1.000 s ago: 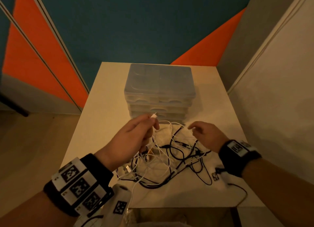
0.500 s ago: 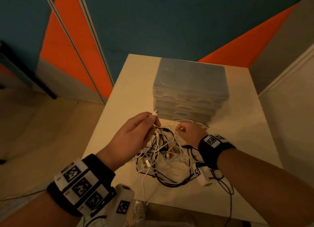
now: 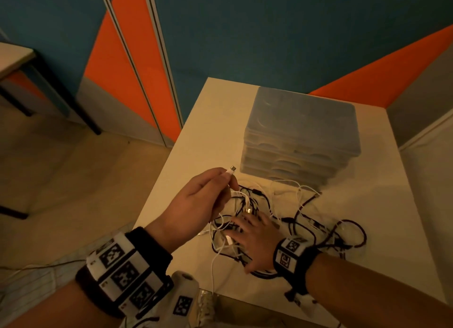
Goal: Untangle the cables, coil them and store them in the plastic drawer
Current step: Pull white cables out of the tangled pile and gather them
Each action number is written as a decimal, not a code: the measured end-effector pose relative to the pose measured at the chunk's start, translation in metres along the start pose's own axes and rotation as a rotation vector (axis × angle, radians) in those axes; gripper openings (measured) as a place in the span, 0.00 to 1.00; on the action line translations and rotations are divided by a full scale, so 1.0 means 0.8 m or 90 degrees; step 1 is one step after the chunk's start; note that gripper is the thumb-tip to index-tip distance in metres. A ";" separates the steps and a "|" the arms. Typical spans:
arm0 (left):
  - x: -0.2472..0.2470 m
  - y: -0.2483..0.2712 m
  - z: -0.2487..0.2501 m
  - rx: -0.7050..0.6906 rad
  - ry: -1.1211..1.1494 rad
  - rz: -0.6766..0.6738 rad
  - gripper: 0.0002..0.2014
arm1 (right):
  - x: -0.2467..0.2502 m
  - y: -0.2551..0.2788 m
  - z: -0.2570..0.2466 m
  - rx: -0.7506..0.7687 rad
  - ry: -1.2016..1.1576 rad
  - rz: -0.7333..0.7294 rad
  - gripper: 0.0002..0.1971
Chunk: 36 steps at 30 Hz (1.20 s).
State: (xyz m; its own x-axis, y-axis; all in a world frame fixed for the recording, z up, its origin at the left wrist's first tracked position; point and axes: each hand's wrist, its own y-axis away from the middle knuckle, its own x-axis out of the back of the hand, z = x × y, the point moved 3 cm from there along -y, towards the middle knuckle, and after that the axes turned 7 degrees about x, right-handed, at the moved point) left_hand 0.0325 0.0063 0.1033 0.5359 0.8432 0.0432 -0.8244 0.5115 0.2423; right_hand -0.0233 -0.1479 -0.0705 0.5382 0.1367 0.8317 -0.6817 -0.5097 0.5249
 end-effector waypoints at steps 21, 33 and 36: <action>-0.055 -0.152 0.105 -0.037 0.026 0.029 0.16 | 0.076 0.042 0.087 -0.176 -0.513 0.404 0.12; -0.073 -0.140 0.053 0.052 0.074 0.010 0.20 | 0.186 0.116 0.135 -0.271 -0.833 0.718 0.10; -0.084 -0.138 0.051 0.041 0.059 0.013 0.15 | 0.215 0.135 0.134 -0.231 -0.881 0.755 0.10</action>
State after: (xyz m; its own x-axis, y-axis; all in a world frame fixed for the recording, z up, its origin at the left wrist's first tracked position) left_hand 0.0950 -0.1135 0.1135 0.4980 0.8663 -0.0397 -0.8199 0.4852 0.3039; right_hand 0.0489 -0.2707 0.1102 -0.3958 -0.9100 0.1235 -0.9161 0.4006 0.0156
